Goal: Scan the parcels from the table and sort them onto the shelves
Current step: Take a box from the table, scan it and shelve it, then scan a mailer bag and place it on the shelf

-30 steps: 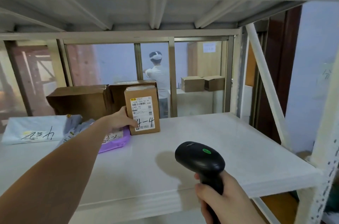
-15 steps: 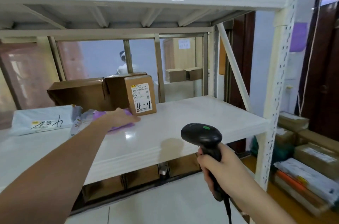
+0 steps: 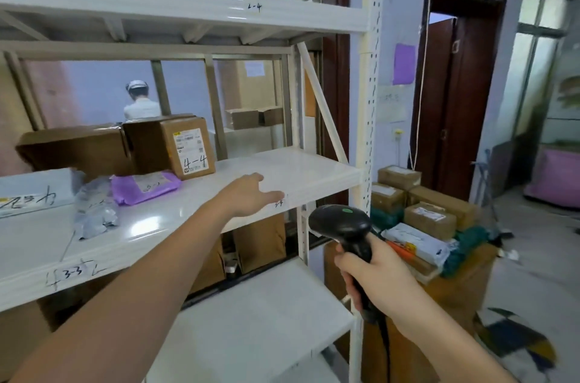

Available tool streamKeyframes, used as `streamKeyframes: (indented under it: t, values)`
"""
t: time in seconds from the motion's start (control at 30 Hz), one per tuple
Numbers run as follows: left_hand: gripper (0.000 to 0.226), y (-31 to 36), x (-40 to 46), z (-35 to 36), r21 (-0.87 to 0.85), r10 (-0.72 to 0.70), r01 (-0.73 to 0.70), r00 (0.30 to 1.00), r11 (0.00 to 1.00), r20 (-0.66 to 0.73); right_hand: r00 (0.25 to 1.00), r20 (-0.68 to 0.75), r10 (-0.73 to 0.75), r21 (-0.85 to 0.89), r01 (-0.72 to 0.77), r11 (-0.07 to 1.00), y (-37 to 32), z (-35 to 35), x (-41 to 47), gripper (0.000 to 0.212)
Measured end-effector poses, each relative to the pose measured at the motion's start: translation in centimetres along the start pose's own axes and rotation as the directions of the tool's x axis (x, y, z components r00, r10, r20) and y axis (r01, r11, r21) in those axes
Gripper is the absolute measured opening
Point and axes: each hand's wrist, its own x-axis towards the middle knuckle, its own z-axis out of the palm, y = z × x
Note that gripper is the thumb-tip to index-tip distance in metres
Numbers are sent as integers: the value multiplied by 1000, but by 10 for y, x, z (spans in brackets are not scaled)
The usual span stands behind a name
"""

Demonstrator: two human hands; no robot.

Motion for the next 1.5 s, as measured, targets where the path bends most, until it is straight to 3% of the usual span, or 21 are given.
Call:
streamKeyframes:
  t: [0.1,0.27,0.4,0.57,1.13,1.37,1.5]
  values:
    - [77,62,8,43,-50,146,-146,989,988,7,997,-66,47,-11,-48,999,15,-44,-20,3]
    - [77,151,25,128,-169,281,-261,954,950,103,974,-173,143,-7,-147,989,44,-138,-61,8]
    - [63,204,35,199,-193,290,-252,934,948,207,938,-299,176,-24,-192,981,77,-204,-88,8]
    - [81,236,68,267,-189,269,-218,913,957,306,894,-378,242,-6,-264,964,117,-250,-86,5]
    - [81,251,275,438,-101,243,-223,835,970,494,837,-406,367,52,-379,924,233,-315,116,12]
    - [76,263,349,521,-75,158,-139,818,987,554,848,-360,389,5,-415,910,290,-372,201,13]
    - [72,272,378,563,-101,34,30,815,994,578,879,-282,385,-28,-409,912,317,-410,249,9]
